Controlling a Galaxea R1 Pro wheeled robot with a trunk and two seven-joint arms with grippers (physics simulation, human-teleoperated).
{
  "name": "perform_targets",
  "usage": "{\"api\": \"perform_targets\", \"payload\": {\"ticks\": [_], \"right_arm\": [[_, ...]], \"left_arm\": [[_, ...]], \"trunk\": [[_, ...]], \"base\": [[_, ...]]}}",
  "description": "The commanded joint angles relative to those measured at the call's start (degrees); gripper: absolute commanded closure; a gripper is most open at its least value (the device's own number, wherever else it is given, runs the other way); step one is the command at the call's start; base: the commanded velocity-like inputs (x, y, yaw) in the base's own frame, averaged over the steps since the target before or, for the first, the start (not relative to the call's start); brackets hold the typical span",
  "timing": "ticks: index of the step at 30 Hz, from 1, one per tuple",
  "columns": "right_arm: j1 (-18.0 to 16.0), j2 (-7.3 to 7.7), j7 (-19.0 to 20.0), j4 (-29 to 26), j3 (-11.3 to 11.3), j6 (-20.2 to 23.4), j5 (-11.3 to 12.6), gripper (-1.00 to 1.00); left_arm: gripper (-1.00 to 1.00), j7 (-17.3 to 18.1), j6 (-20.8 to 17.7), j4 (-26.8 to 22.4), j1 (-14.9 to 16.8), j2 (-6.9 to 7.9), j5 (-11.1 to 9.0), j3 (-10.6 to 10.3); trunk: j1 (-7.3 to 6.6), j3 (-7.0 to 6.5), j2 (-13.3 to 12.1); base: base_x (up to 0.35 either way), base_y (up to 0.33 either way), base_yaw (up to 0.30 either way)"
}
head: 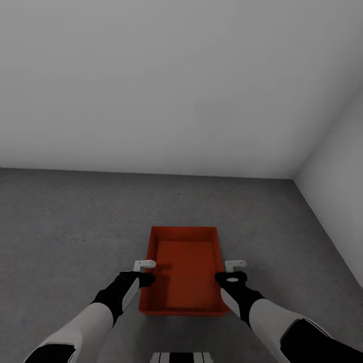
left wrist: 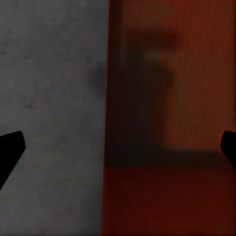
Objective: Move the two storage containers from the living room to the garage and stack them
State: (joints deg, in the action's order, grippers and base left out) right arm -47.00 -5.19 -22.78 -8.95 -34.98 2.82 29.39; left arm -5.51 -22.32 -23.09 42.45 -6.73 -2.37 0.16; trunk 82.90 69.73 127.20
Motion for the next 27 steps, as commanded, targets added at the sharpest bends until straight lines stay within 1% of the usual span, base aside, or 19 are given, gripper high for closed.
{"api": "perform_targets", "payload": {"ticks": [1,5,8,27], "right_arm": [[0.0,0.01,-0.4,-0.1,-0.5,-0.1,0.3,-1.0],[0.0,-0.06,-0.3,0.1,-0.5,-2.1,0.3,-1.0],[0.0,-0.08,-0.3,0.2,-0.5,-2.7,0.3,-1.0],[0.0,0.09,-0.2,0.2,-0.4,-3.1,0.4,-1.0]], "left_arm": [[-1.0,-0.3,-0.3,-0.1,0.0,-0.03,-0.3,0.0],[-1.0,-0.3,-0.3,-0.1,0.0,-0.04,-0.3,0.0],[-1.0,-0.3,-0.3,-0.1,0.0,-0.04,-0.3,0.0],[-1.0,-0.3,-0.3,-0.1,0.0,0.04,-0.2,0.0]], "trunk": [[-0.23,-0.15,-0.4],[-1.11,-0.86,-2.0],[-1.77,-1.4,-3.2],[-5.94,-4.81,-10.8]], "base": [[0.0,0.0,0.0],[0.0,0.0,0.0],[0.0,0.0,0.0],[0.0,0.0,0.0]]}}
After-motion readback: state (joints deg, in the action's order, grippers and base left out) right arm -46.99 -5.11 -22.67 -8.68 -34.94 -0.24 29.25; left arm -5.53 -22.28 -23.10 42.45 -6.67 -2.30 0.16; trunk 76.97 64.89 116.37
